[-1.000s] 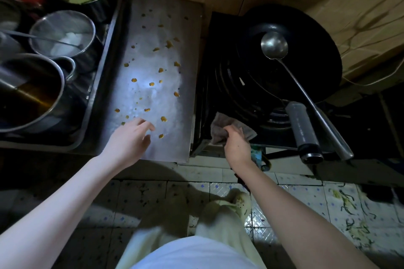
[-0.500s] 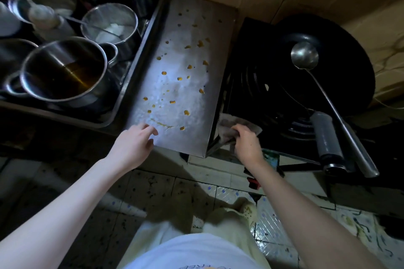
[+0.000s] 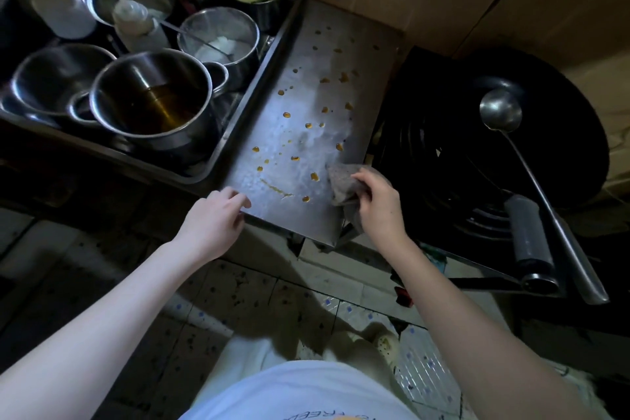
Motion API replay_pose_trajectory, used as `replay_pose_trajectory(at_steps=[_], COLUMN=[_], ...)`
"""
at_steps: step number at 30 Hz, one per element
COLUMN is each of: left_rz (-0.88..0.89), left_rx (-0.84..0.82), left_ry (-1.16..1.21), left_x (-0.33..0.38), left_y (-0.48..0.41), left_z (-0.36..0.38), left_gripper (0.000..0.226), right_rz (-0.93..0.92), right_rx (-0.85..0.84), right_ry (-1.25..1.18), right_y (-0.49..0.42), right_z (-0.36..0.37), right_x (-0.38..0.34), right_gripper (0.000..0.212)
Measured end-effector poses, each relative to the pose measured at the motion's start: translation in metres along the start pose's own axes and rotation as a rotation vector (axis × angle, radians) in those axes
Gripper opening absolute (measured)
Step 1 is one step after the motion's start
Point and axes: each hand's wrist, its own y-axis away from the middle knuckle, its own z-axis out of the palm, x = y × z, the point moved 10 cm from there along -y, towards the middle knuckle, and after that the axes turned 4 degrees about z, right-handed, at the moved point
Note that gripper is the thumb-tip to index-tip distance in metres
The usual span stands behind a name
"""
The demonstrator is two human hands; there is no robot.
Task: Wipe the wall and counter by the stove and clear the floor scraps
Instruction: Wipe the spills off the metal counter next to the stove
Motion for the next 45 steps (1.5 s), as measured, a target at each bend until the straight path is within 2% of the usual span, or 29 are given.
replay_pose_trajectory(at_steps=[5, 10, 15, 22, 25, 28, 31, 35, 40, 45], left_rz=[-0.024, -0.037, -0.047, -0.083, -0.094, -0.090, -0.080, -0.088, -0.101, -0.133], left_rx=[0.022, 0.032, 0.033, 0.030, 0.022, 0.027, 0.013, 0.001, 0.008, 0.021], left_ry=[0.029, 0.053, 0.066, 0.067, 0.066, 0.072, 0.068, 0.092, 0.109, 0.117], left_x=[-0.006, -0.013, -0.020, -0.029, -0.030, -0.029, -0.028, -0.029, -0.033, -0.045], left_y=[0.009, 0.016, 0.019, 0.022, 0.021, 0.018, 0.014, 0.013, 0.015, 0.017], left_z=[-0.002, -0.003, -0.002, -0.001, 0.000, 0.000, 0.000, -0.001, -0.005, -0.008], left_gripper=[0.024, 0.024, 0.026, 0.027, 0.028, 0.027, 0.027, 0.026, 0.026, 0.028], right_rz=[-0.124, 0.044, -0.052, -0.168, -0.224, -0.238, -0.089, 0.127, -0.090, -0.209], right_rx=[-0.162, -0.318, -0.354, -0.488, -0.471, -0.371, -0.249, -0.267, -0.398, -0.376], right_ry=[-0.006, 0.255, 0.291, 0.343, 0.385, 0.482, 0.496, 0.287, 0.352, 0.429], right_y=[-0.020, -0.019, 0.008, 0.019, 0.013, 0.002, -0.014, -0.014, 0.017, -0.010], right_z=[0.046, 0.097, 0.119, 0.157, 0.160, 0.141, 0.104, 0.104, 0.151, 0.173], right_x=[-0.038, -0.008, -0.018, -0.058, -0.067, -0.054, -0.023, -0.012, -0.063, -0.095], right_gripper=[0.021, 0.024, 0.033, 0.042, 0.038, 0.034, 0.033, 0.039, 0.033, 0.039])
